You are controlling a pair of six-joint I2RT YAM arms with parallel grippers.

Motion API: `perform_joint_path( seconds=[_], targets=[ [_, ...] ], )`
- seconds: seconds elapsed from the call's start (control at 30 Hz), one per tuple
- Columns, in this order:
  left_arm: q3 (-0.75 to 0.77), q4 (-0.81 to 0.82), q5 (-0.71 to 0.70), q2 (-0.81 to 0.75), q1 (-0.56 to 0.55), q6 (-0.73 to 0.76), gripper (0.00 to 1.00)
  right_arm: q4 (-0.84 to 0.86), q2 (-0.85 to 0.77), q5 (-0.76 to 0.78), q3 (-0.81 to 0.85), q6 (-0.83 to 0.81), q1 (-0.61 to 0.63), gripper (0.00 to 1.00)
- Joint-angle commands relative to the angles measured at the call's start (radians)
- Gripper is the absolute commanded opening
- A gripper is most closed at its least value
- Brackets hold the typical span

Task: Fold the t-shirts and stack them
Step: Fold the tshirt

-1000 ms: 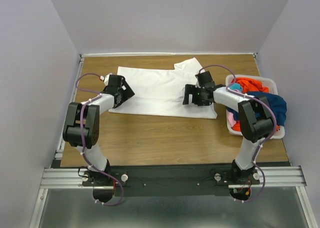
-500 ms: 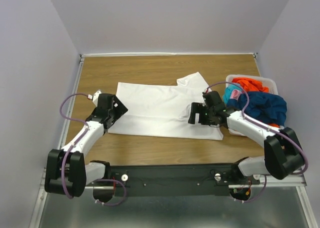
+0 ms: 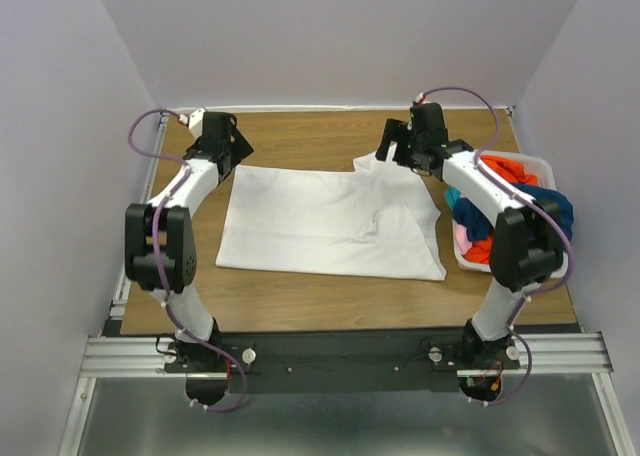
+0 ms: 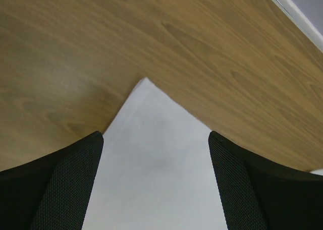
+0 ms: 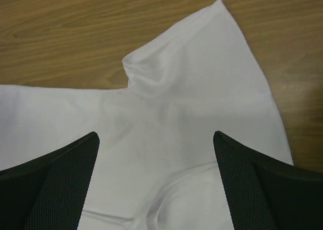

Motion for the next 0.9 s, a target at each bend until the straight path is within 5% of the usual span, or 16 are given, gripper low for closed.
perform_joint_path(
  seconds=[0.0,0.1,0.3,0.6,0.87],
  targets=[
    [0.148,-0.098,-0.051,0.178,0.018,0.053,0.89,-0.013,0.163,0.08,0.172,-0.051,-0.021,1.0],
    [0.297,-0.138,-0.06,0.294,0.02,0.069,0.75,-0.014,0.286,0.086,0.299,-0.077,-0.052,1.0],
    [0.428,-0.178,-0.061,0.456,0.02,0.073,0.65,-0.014,0.458,0.068,0.493,-0.086,-0.099,1.0],
    [0.468,-0.192,-0.048,0.539,0.02,0.067,0.47,-0.014,0.711,0.108,0.709,-0.165,-0.107,1.0],
    [0.426,-0.181,-0.026,0.533,0.017,0.075,0.02,-0.014,0.781,0.088,0.735,-0.169,-0.107,0.95]
  ],
)
